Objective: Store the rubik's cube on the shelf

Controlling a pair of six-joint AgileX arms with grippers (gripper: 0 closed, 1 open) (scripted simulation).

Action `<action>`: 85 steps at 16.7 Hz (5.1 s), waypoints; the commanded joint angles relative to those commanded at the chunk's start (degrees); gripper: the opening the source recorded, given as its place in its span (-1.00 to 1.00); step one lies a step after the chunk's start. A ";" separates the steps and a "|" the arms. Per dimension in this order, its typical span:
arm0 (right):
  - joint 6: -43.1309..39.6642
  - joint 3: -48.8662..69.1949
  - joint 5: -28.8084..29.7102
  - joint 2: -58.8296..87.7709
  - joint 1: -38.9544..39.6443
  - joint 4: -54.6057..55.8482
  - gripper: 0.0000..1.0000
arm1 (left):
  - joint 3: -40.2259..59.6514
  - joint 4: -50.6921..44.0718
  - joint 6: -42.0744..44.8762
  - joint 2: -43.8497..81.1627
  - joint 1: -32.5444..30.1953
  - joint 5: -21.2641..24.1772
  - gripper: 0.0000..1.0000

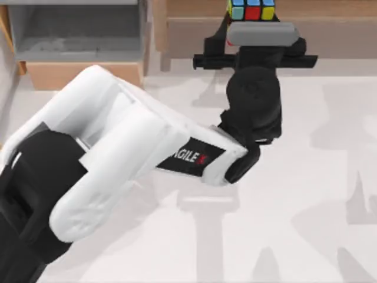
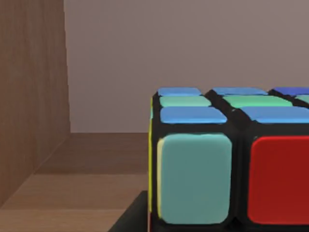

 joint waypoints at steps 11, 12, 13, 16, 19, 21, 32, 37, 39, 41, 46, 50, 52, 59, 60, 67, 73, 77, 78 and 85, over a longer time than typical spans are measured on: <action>0.00 0.00 0.00 0.00 0.00 0.00 1.00 | 23.96 -14.72 -2.45 9.66 6.39 5.88 -1.00; 0.00 0.00 0.00 0.00 0.00 0.00 1.00 | 25.50 -15.90 -2.73 10.54 6.94 6.36 -1.00; 0.00 0.00 0.00 0.00 0.00 0.00 1.00 | 26.65 -16.83 -2.97 11.27 7.33 6.75 -1.00; 0.00 0.00 0.00 0.00 0.00 0.00 1.00 | 27.71 -17.77 -3.23 12.11 7.68 7.15 -1.00; 0.00 0.00 0.00 0.00 0.00 0.00 1.00 | 27.71 -17.77 -3.23 12.11 7.68 7.15 -1.00; 0.00 0.00 0.00 0.00 0.00 0.00 1.00 | 27.71 -17.77 -3.23 12.11 7.68 7.15 -0.70; 0.00 0.00 0.00 0.00 0.00 0.00 1.00 | 27.71 -17.77 -3.23 12.11 7.68 7.15 0.96; 0.00 0.00 0.00 0.00 0.00 0.00 1.00 | 27.71 -17.77 -3.23 12.11 7.68 7.15 1.00; 0.00 0.00 0.00 0.00 0.00 0.00 1.00 | 27.71 -17.77 -3.23 12.11 7.68 7.15 1.00; 0.00 0.00 0.00 0.00 0.00 0.00 1.00 | 27.70 -17.77 -3.22 12.10 7.46 7.14 1.00; 0.00 0.00 0.00 0.00 0.00 0.00 1.00 | 22.26 -15.82 -0.28 9.56 7.64 11.26 1.00; 0.00 0.00 0.00 0.00 0.00 0.00 1.00 | 9.01 -11.20 7.12 3.56 9.09 21.38 1.00; 0.00 0.00 0.00 0.00 0.00 0.00 1.00 | 0.47 -8.20 12.09 -0.27 10.76 28.00 1.00; 0.00 0.00 0.00 0.00 0.00 0.00 1.00 | -32.05 3.56 33.10 -14.46 25.15 53.77 1.00; 0.00 0.00 0.00 0.00 0.00 0.00 1.00 | -36.42 5.15 36.30 -16.26 28.50 57.33 1.00; 0.00 0.00 0.00 0.00 0.00 0.00 1.00 | -60.24 13.99 57.68 -25.12 56.76 78.49 1.00; 0.00 0.00 0.00 0.00 0.00 0.00 1.00 | -65.44 17.51 71.65 -25.82 79.73 87.75 1.00; 0.00 0.00 0.00 0.00 0.00 0.00 1.00 | -61.30 18.15 76.89 -24.03 89.02 88.81 1.00; 0.00 0.00 0.00 0.00 0.00 0.00 1.00 | -60.40 18.20 77.54 -23.71 90.17 88.79 1.00; 0.00 0.00 0.00 0.00 0.00 0.00 1.00 | -59.71 18.05 77.85 -23.61 90.52 88.54 1.00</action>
